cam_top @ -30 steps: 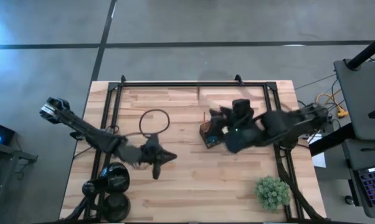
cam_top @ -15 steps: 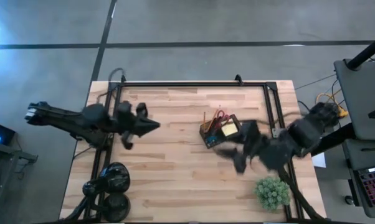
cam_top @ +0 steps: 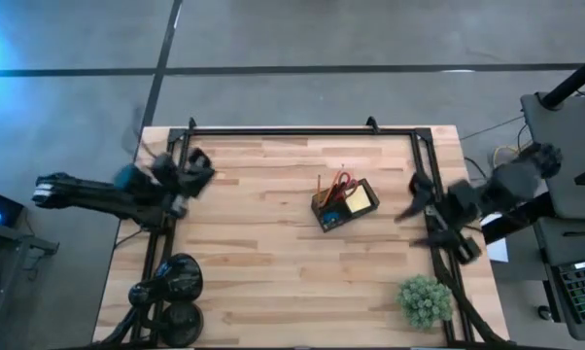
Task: Pick and place office supplies into organizer
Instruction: Return to Home Position
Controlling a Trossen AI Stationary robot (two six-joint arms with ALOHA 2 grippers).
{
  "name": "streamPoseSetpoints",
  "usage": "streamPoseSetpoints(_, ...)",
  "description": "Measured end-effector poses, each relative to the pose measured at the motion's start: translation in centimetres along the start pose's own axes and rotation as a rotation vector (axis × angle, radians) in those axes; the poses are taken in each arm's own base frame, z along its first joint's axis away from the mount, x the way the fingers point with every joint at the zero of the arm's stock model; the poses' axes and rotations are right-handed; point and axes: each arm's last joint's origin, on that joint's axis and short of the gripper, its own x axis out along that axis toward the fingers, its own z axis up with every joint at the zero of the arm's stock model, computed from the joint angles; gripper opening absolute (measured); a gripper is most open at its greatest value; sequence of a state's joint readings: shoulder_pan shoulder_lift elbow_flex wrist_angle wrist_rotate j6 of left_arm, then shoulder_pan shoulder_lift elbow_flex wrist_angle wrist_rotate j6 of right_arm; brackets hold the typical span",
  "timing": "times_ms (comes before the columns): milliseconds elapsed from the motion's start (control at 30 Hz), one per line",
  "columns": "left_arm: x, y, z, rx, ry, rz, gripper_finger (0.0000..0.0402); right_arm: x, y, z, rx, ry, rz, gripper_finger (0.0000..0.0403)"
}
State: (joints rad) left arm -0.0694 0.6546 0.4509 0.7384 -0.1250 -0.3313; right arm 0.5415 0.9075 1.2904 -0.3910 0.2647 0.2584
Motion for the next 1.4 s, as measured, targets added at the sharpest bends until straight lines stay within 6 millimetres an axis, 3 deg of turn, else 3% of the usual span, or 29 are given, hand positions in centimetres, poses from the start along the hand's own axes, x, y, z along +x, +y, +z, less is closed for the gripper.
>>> streamPoseSetpoints(67, -0.4, 1.0, -1.9, 0.026, -0.066, -0.052, 0.0000, -0.1, -1.3, -1.7, -0.072, -0.100, 0.101, 0.0239)
streamPoseSetpoints(167, -1.4, 2.7, -4.1, 0.082, -0.040, -0.044, 0.0000, -1.6, -3.7, -3.5, -0.088, -0.188, 0.049, 0.0240)
streamPoseSetpoints(367, -2.4, 5.4, -3.7, 0.011, 0.094, -0.099, 0.0000, -2.5, -7.2, -8.3, -0.072, -0.078, 0.042, 0.0238)
streamPoseSetpoints(567, -4.5, 8.2, -1.5, 0.005, 0.193, -0.034, 0.0000, -5.6, -9.8, -10.4, -0.049, -0.153, -0.127, 0.0242)
streamPoseSetpoints(667, -5.5, 8.3, -1.5, -0.034, 0.258, -0.023, 0.0000, -6.4, -9.8, -11.9, -0.016, -0.181, -0.065, 0.0241)
streamPoseSetpoints(833, -7.9, 8.9, -3.2, -0.049, 0.249, 0.228, 0.0000, -6.7, -10.7, -16.0, 0.029, -0.230, -0.144, 0.0241)
streamPoseSetpoints(1067, -9.8, 8.2, -4.6, -0.100, 0.267, 0.226, 0.0000, -6.1, -12.1, -20.3, 0.072, -0.276, -0.159, 0.0241)
streamPoseSetpoints(1200, -10.7, 8.3, -6.1, -0.161, 0.384, 0.306, 0.0000, -5.8, -12.9, -22.6, 0.094, -0.283, -0.179, 0.0242)
streamPoseSetpoints(1400, -11.8, 8.9, -7.8, -0.117, 0.404, 0.364, 0.0000, -5.9, -14.0, -25.1, 0.113, -0.270, -0.347, 0.0239)
